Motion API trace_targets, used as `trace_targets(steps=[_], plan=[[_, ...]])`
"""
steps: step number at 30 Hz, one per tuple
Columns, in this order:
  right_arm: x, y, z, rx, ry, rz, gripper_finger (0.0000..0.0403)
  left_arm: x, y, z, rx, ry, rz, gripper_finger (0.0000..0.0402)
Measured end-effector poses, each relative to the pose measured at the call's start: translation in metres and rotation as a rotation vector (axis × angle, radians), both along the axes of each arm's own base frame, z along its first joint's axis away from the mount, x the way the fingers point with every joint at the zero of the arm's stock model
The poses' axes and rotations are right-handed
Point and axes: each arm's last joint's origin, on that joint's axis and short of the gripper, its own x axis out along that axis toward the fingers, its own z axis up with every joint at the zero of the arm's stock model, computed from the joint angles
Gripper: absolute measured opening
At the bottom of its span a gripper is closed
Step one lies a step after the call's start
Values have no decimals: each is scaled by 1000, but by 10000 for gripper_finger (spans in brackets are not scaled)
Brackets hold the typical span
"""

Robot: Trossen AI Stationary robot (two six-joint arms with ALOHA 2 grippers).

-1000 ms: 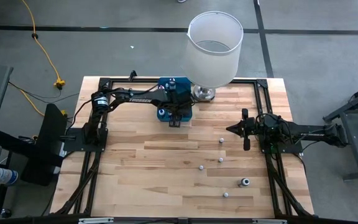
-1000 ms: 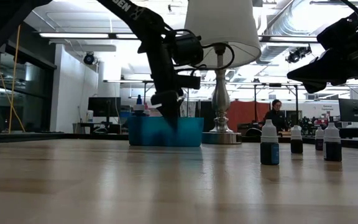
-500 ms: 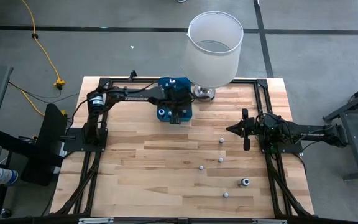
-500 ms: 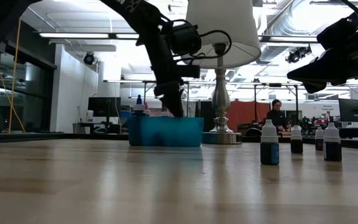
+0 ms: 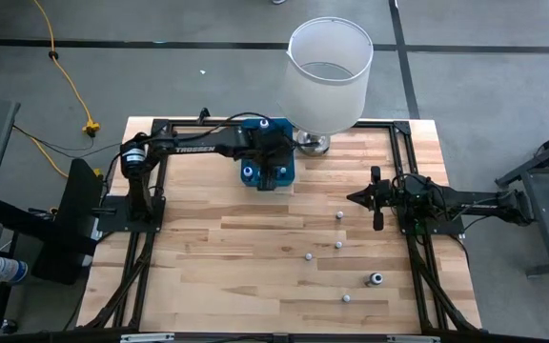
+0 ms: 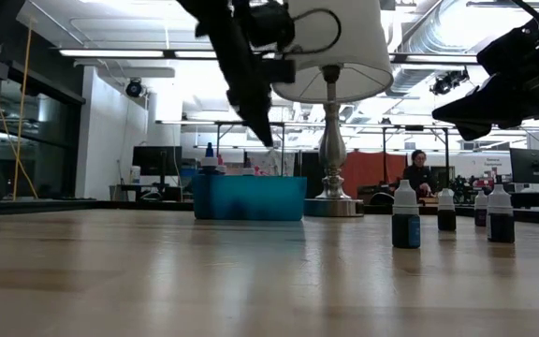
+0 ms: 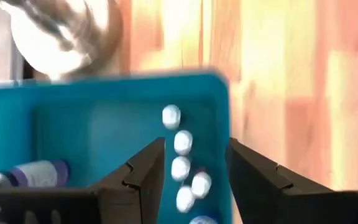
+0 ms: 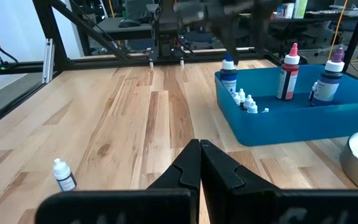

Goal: Pick & Place food coloring
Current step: Put the big black food coloring bottle into the blue bin

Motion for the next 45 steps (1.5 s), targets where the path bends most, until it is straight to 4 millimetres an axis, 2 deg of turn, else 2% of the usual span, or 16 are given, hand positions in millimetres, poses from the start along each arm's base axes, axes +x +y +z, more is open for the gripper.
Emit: trace_targets(steps=[6,8,10,14,18,21,24,31,45], plan=[[0,0,0,0,-2,0,0,-2,-25,24,-105,-95,-29,158],[0,0,0,0,-1,0,0,-11,-38,26,-142,-57,-46,158],[0,0,1,0,-5,0,0,-10,-50,30,-151,-101,-64,158],[0,0,0,0,-1,0,0,-18,-72,27,-169,-106,-106,149],[0,0,0,0,1,0,0,-29,-86,16,-188,-157,-129,105],[0,0,0,1,4,-1,0,-44,-91,2,-215,-172,-127,56],[0,0,-1,1,9,-1,0,-56,-95,-3,-234,-241,-144,10],[1,0,-1,2,14,0,0,-88,-96,-7,-223,-383,-165,3],[2,0,-4,5,39,-1,0,-184,-99,-28,-159,-727,-204,0]])
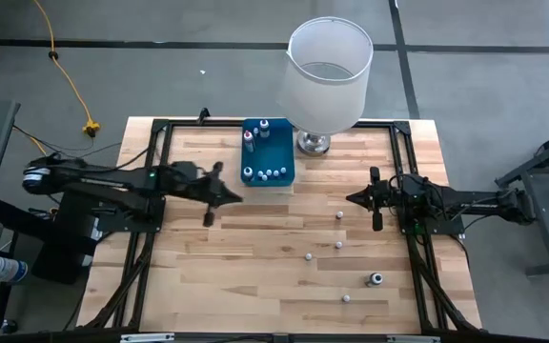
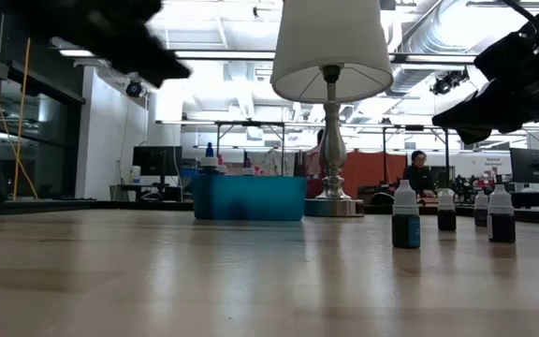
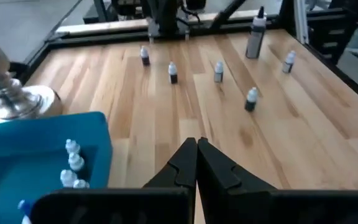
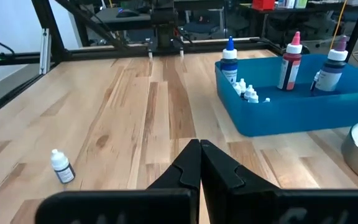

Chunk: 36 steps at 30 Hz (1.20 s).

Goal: Pick & Place food coloring
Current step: Put the big black food coloring bottle into the blue bin

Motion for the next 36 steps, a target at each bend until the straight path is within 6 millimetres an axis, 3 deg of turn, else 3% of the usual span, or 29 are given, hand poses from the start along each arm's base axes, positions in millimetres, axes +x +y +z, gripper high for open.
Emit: trace_targets(steps=[9,17,25,36], plan=[[1,0,-2,2,17,1,0,-52,-2,-3,-53,-192,12,0],[1,0,-2,3,24,0,0,-85,-4,-15,-69,-344,-19,0],[1,0,-2,3,24,0,0,-97,-4,-18,-133,-512,-11,0],[1,0,-2,3,24,1,0,-100,-2,-40,-150,-617,39,0]])
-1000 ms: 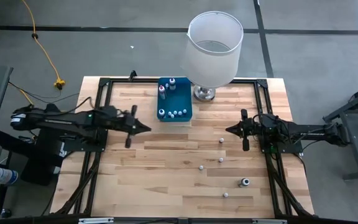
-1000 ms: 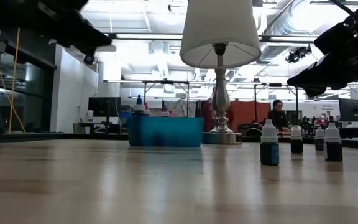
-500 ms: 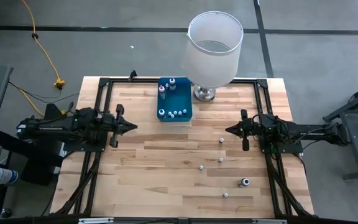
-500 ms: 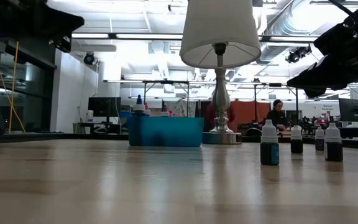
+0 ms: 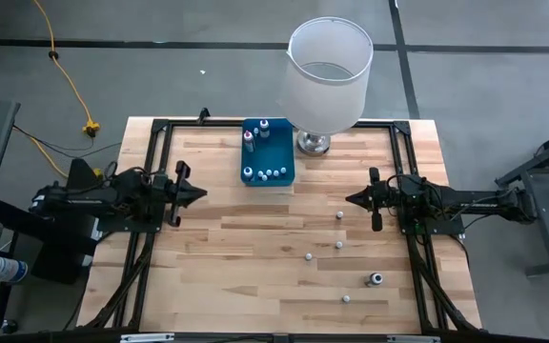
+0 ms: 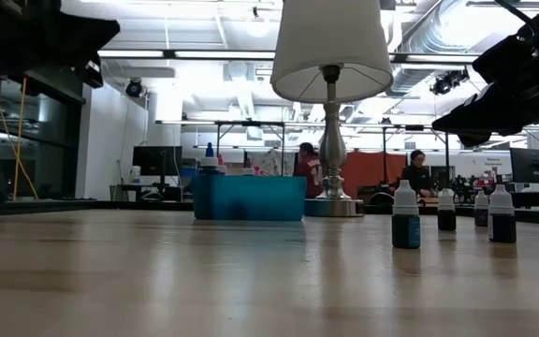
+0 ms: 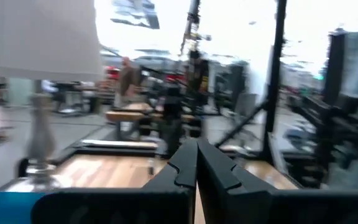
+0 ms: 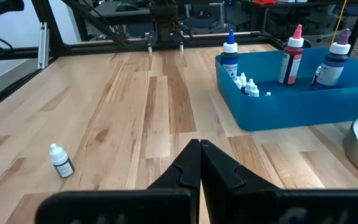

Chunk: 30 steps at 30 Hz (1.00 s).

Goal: Pick & Place food coloring
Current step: Put the big black food coloring bottle into the blue bin

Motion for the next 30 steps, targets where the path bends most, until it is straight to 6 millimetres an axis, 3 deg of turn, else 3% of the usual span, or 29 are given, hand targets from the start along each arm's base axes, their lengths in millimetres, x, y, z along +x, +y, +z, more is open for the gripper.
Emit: trace_targets(steps=[6,30], plan=[[0,0,0,0,0,0,0,-5,3,-1,16,-6,117,0],[0,0,0,0,0,0,0,-3,2,-13,85,81,85,0]])
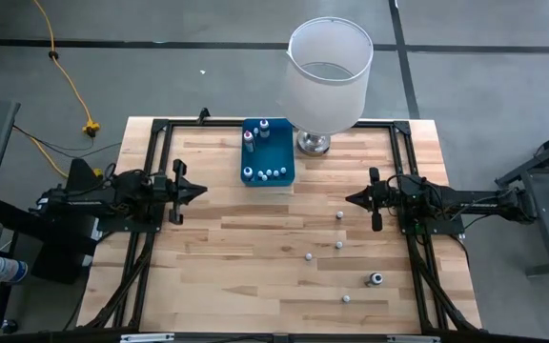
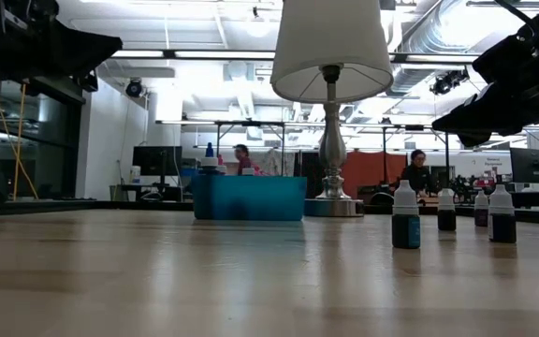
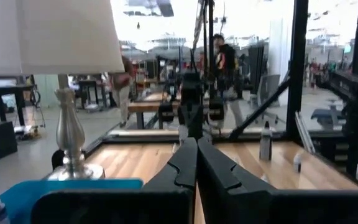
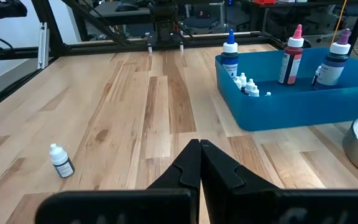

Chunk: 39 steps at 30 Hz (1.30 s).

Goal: Pick & Place food coloring
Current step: Put the big black food coloring bottle into the blue bin

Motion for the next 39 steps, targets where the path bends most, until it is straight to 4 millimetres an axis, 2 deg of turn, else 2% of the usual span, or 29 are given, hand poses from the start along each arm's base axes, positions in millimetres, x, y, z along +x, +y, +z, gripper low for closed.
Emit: trace_targets(steps=[14,39], plan=[[0,0,0,0,0,0,0,2,0,-17,10,178,2,0],[0,0,0,0,0,0,0,2,-1,-18,-33,180,-25,0]])
